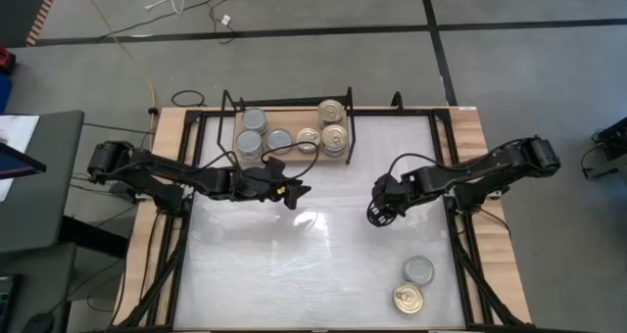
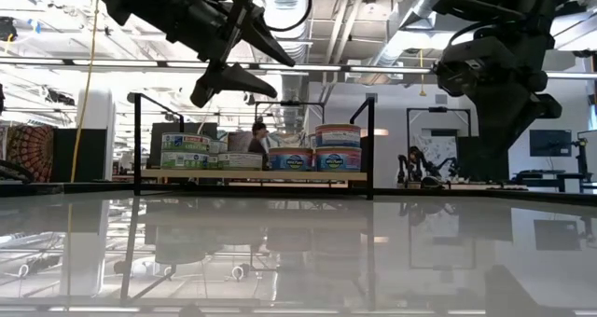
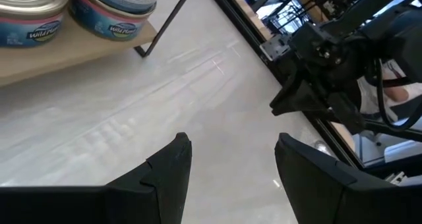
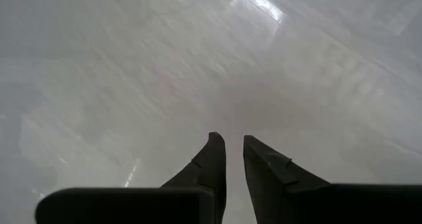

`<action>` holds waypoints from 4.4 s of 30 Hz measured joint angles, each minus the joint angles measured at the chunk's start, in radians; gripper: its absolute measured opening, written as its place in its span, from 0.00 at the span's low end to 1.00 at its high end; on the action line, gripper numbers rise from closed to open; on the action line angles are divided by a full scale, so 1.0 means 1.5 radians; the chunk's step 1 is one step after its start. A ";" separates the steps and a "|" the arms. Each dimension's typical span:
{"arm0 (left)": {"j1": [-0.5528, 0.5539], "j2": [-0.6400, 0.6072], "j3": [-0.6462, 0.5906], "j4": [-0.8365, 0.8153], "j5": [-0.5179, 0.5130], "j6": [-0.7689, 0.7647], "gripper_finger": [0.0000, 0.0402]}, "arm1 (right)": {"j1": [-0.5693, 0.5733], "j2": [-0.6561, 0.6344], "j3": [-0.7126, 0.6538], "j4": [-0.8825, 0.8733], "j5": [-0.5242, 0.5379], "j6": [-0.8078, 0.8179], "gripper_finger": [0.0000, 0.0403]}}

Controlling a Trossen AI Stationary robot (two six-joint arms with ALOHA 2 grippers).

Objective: Stack canned seafood by type on shelf
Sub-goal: Stack the green tuna can on top of the green tuna can on the shelf

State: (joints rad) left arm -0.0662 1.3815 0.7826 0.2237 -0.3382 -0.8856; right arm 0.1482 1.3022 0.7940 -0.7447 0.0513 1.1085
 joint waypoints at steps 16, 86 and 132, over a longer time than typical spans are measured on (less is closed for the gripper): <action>0.000 0.000 0.000 -0.006 0.000 -0.011 0.52 | 0.000 0.000 0.000 0.017 0.001 -0.005 0.20; -0.011 -0.164 0.000 -0.223 0.078 0.082 0.52 | 0.282 -0.013 0.076 -0.132 -0.022 0.370 0.05; -0.019 -0.160 0.000 -0.226 0.083 0.019 0.52 | 0.057 0.131 0.167 0.220 0.025 -0.040 0.06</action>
State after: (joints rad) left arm -0.0943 1.1413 0.7826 -0.1152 -0.2136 -0.8572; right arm 0.2335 1.4991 1.0453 -0.4142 0.0891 1.0486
